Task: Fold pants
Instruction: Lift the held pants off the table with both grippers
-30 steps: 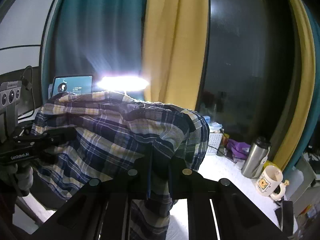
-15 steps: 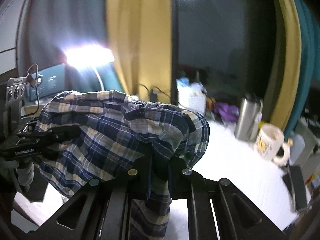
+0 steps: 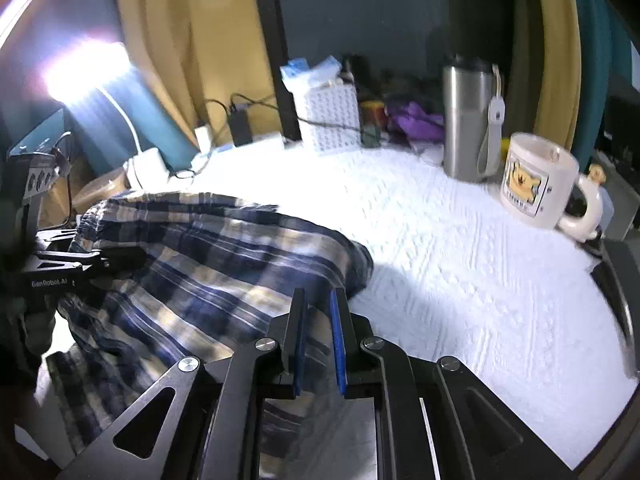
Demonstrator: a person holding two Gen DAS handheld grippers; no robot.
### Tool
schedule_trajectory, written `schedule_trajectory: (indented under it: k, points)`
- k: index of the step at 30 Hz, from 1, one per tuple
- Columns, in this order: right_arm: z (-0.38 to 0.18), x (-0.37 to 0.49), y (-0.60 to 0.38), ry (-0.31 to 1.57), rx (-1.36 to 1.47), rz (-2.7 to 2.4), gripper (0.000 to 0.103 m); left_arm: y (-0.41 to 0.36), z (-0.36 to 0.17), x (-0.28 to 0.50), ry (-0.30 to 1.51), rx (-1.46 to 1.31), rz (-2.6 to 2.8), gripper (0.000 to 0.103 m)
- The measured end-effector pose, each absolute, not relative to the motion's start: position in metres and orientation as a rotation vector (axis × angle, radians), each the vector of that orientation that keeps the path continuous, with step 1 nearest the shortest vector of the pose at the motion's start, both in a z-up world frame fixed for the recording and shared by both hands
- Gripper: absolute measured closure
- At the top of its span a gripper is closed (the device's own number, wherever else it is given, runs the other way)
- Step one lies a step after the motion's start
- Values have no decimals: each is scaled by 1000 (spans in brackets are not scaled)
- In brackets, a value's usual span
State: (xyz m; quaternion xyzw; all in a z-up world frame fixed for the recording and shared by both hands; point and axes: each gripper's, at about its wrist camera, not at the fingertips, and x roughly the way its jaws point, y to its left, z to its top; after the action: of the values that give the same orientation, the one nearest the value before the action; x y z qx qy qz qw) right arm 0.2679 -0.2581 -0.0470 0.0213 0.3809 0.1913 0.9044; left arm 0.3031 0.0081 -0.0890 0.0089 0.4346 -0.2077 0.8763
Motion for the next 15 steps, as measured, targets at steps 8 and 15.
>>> schedule_trajectory:
  k: [8,15]
  points:
    - [-53,276,-258,817,75,407,91,47,-74,299,925,-46,-418,46]
    - [-42,272,-254,820,90,419,67,54,-99,318,1014,-52,-453,34]
